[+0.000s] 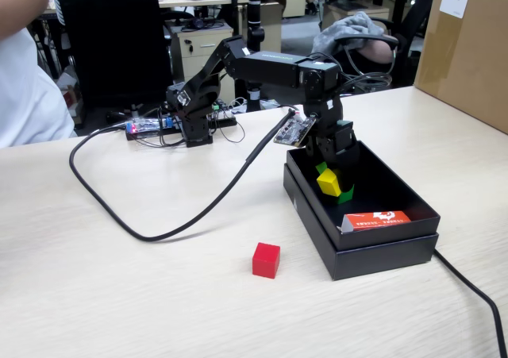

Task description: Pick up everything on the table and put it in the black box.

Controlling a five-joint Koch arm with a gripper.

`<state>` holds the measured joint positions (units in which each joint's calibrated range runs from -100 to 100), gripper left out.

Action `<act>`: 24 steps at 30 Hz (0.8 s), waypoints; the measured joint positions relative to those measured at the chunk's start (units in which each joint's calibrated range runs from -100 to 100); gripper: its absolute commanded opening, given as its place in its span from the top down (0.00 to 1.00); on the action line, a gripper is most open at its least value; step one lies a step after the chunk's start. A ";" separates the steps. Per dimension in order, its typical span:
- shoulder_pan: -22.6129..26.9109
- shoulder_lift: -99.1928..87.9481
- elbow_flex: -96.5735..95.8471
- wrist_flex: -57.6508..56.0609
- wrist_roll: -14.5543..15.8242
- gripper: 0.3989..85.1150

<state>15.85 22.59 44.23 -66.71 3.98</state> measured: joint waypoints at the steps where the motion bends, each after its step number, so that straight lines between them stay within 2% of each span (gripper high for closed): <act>1: 0.00 0.00 0.00 -0.23 0.00 0.99; 15: -0.93 0.91 -0.18 -2.86 0.20 0.99; 17: -0.93 0.91 -0.09 -2.86 0.24 0.82; 18: -0.93 1.17 -0.09 -2.86 0.34 0.78; 23: -0.73 2.20 -0.09 -2.86 0.44 0.77; 24: -0.68 2.33 -0.18 -2.86 0.49 0.73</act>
<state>15.16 24.92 44.04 -69.57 4.47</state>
